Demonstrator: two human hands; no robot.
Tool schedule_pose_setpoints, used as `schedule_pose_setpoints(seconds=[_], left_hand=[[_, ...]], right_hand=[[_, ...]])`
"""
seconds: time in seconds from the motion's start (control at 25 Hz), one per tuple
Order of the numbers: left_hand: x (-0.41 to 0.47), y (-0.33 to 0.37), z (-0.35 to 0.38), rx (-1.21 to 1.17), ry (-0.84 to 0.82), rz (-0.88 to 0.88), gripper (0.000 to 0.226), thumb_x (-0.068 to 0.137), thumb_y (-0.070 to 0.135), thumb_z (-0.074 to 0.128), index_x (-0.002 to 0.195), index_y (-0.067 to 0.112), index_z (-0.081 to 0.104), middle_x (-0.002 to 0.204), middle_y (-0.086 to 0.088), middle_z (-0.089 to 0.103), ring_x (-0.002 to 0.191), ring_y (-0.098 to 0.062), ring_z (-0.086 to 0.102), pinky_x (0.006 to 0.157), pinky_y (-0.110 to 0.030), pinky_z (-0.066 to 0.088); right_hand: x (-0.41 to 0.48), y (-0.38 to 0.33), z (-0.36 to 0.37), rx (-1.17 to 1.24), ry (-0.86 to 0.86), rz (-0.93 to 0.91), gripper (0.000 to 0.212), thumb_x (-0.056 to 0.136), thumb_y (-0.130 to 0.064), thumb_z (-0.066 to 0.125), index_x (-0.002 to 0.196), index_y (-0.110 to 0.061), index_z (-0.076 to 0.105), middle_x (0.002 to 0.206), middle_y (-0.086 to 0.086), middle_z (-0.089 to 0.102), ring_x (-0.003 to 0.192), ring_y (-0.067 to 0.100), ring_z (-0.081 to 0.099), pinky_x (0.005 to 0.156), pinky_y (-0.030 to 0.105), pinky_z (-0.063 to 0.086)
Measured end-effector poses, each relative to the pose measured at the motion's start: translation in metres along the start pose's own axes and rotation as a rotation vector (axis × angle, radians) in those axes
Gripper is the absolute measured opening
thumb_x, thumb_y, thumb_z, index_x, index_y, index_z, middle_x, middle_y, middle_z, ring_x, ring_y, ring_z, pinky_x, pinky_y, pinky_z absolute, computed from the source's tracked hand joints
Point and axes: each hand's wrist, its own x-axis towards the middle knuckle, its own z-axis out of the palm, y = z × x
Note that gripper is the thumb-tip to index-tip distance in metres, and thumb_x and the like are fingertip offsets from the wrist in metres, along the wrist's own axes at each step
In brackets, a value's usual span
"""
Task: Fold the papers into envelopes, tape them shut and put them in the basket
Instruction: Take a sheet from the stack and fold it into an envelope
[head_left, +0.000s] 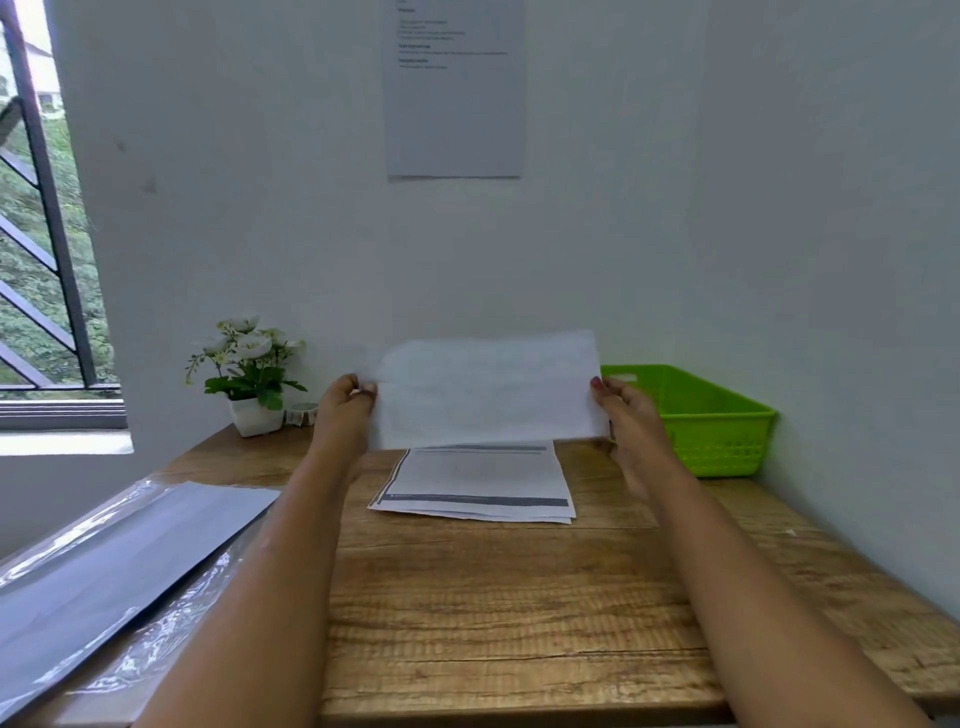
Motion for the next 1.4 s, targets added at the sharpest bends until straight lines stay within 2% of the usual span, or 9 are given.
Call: schedule_pose_setpoints(seconds=[0.08, 0.2, 0.36, 0.48, 0.6, 0.68, 0.84, 1.04, 1.4], left_hand=[[0.002, -0.008, -0.003, 0.121, -0.056, -0.179, 0.020, 0.099, 0.014, 0.044, 0.105, 0.007, 0.061, 0.100, -0.014, 0.063, 0.086, -0.028, 0.060, 0.080, -0.041, 0.052], [-0.002, -0.015, -0.004, 0.491, -0.135, -0.389, 0.033, 0.096, 0.017, 0.052, 0.121, -0.003, 0.052, 0.117, -0.019, 0.059, 0.104, -0.034, 0.057, 0.094, -0.045, 0.048], [-0.013, -0.017, 0.000, 1.209, -0.241, -0.254, 0.045, 0.091, 0.026, 0.059, 0.131, 0.006, 0.052, 0.132, -0.013, 0.054, 0.119, -0.029, 0.051, 0.100, -0.035, 0.042], [-0.013, -0.018, 0.000, 1.235, -0.239, -0.224, 0.041, 0.089, 0.028, 0.063, 0.125, 0.011, 0.058, 0.127, -0.008, 0.059, 0.117, -0.025, 0.053, 0.095, -0.031, 0.043], [-0.017, -0.016, 0.004, 1.371, -0.231, -0.165, 0.043, 0.087, 0.025, 0.064, 0.126, 0.009, 0.054, 0.126, -0.009, 0.058, 0.115, -0.024, 0.054, 0.091, -0.030, 0.045], [-0.021, -0.018, 0.013, 1.441, -0.207, 0.020, 0.045, 0.088, 0.011, 0.057, 0.131, 0.010, 0.046, 0.132, -0.011, 0.050, 0.120, -0.027, 0.050, 0.092, -0.032, 0.044], [-0.040, -0.037, 0.055, 1.350, -0.554, 0.373, 0.045, 0.095, 0.010, 0.040, 0.140, 0.019, 0.040, 0.149, -0.005, 0.035, 0.138, -0.023, 0.029, 0.115, -0.037, 0.026], [-0.046, -0.054, 0.067, 1.399, -0.762, 0.157, 0.049, 0.102, 0.037, 0.020, 0.150, 0.026, 0.017, 0.159, 0.001, 0.014, 0.146, -0.018, 0.012, 0.118, -0.044, 0.008], [-0.037, -0.053, 0.052, 1.488, -0.730, 0.023, 0.068, 0.095, 0.061, 0.017, 0.151, 0.025, 0.006, 0.160, 0.001, 0.003, 0.147, -0.020, 0.003, 0.118, -0.048, 0.005]], right_hand=[[-0.002, 0.002, -0.003, -0.010, -0.089, 0.055, 0.027, 0.090, -0.015, 0.061, 0.116, -0.007, 0.058, 0.116, 0.014, 0.066, 0.088, 0.023, 0.065, 0.076, 0.035, 0.054], [0.001, 0.016, -0.009, -0.348, -0.067, 0.107, 0.021, 0.085, -0.004, 0.065, 0.106, -0.005, 0.061, 0.115, 0.021, 0.065, 0.093, 0.030, 0.064, 0.086, 0.041, 0.052], [0.001, 0.026, -0.010, -1.027, -0.034, 0.066, 0.063, 0.078, -0.020, 0.076, 0.132, -0.002, 0.048, 0.133, 0.018, 0.054, 0.122, 0.032, 0.051, 0.097, 0.034, 0.042], [-0.004, 0.029, -0.005, -1.104, -0.017, 0.023, 0.071, 0.081, -0.021, 0.073, 0.141, -0.006, 0.038, 0.140, 0.017, 0.047, 0.129, 0.032, 0.044, 0.100, 0.032, 0.039], [-0.010, 0.031, 0.001, -1.349, -0.030, -0.052, 0.049, 0.087, -0.024, 0.065, 0.130, -0.009, 0.047, 0.134, 0.015, 0.052, 0.123, 0.033, 0.049, 0.097, 0.035, 0.042], [-0.013, 0.033, 0.008, -1.450, -0.067, -0.155, 0.039, 0.092, -0.028, 0.056, 0.127, -0.011, 0.050, 0.134, 0.012, 0.050, 0.123, 0.032, 0.048, 0.098, 0.037, 0.042], [-0.019, 0.040, 0.033, -1.348, -0.394, -0.197, 0.046, 0.100, -0.035, 0.037, 0.144, -0.018, 0.038, 0.156, 0.006, 0.027, 0.142, 0.024, 0.028, 0.115, 0.037, 0.024], [-0.019, 0.049, 0.035, -1.480, -0.594, -0.020, 0.062, 0.098, -0.055, 0.018, 0.152, -0.025, 0.015, 0.160, 0.000, 0.010, 0.148, 0.022, 0.010, 0.119, 0.043, 0.009], [-0.005, 0.051, 0.005, -1.571, -0.344, 0.164, 0.079, 0.090, -0.069, 0.015, 0.152, -0.019, 0.012, 0.161, 0.001, 0.008, 0.148, 0.020, 0.007, 0.118, 0.046, 0.007]])
